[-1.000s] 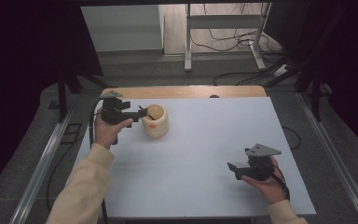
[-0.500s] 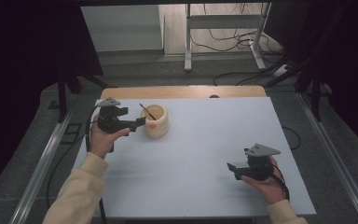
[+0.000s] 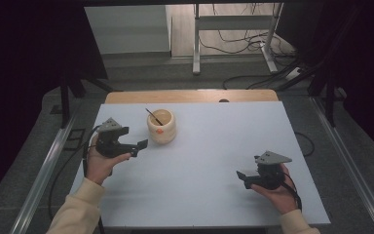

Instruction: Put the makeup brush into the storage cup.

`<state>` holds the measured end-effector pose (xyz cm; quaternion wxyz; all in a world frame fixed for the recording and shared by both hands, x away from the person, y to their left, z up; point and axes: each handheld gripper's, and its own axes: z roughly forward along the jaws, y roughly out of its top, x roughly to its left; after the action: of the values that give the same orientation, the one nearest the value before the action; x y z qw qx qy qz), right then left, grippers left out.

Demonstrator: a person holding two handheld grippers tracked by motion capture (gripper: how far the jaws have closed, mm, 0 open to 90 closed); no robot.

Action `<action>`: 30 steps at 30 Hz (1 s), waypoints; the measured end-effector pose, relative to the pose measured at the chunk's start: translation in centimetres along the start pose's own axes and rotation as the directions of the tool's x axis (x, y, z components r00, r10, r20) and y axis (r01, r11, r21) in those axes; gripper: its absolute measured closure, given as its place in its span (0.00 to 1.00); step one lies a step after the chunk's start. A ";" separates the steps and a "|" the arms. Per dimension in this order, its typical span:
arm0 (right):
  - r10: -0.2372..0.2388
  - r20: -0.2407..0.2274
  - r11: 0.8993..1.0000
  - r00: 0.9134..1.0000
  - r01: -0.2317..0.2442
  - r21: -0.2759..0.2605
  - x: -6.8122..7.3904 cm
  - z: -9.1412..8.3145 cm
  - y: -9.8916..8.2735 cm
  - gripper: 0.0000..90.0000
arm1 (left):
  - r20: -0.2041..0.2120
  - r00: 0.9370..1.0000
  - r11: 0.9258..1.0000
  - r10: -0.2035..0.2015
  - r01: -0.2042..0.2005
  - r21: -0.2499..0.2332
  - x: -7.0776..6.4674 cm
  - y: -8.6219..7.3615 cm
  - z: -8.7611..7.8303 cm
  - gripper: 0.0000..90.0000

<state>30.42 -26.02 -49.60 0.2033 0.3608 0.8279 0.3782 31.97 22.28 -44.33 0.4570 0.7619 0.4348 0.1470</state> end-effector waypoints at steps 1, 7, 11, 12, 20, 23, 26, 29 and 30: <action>0.000 0.000 1.000 1.000 0.000 -0.001 0.0 -0.1 0.0 0.12 | -0.003 1.000 1.000 0.002 -0.002 0.004 -0.1 -0.3 0.0 0.05; 0.007 0.006 1.000 1.000 -0.007 -0.007 -0.2 -0.3 -0.2 0.12 | -0.003 1.000 1.000 0.015 -0.015 0.027 -0.6 -2.4 -0.3 0.05; 0.006 0.008 1.000 1.000 -0.006 -0.006 -0.3 -0.4 -0.3 0.12 | 0.003 1.000 1.000 0.003 -0.003 0.031 -1.0 -3.9 -0.6 0.05; 0.008 0.009 1.000 1.000 -0.008 -0.006 -0.3 -0.4 -0.3 0.12 | 0.004 1.000 0.999 0.000 0.000 0.036 -1.1 -4.4 -0.6 0.05; 0.009 0.004 1.000 1.000 -0.009 0.001 -0.3 -0.2 -0.4 0.12 | -0.034 0.999 0.996 0.007 -0.004 0.093 -1.6 -7.4 -0.5 0.04; 0.009 0.006 1.000 1.000 -0.009 0.005 -0.5 -0.1 -0.6 0.12 | -0.040 0.999 0.995 0.003 0.002 0.104 -1.6 -8.2 -0.4 0.04; 0.015 0.007 1.000 1.000 -0.015 0.004 -0.7 -0.1 -0.8 0.12 | -0.048 0.999 0.991 0.009 -0.002 0.136 -1.7 -8.9 0.0 0.04; 0.024 0.001 1.000 1.000 -0.024 0.003 -0.8 0.0 -0.8 0.12 | -0.047 0.999 0.989 0.020 -0.013 0.149 -1.7 -9.0 0.3 0.05; 0.027 -0.003 1.000 1.000 -0.027 0.002 -0.8 0.0 -0.8 0.12 | -0.049 0.998 0.989 0.026 -0.018 0.150 -1.8 -9.0 0.3 0.05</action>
<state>30.61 -27.02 -50.20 0.1966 0.3718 0.8236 0.3805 26.38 22.54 -51.61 0.3858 0.7948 0.4477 0.1382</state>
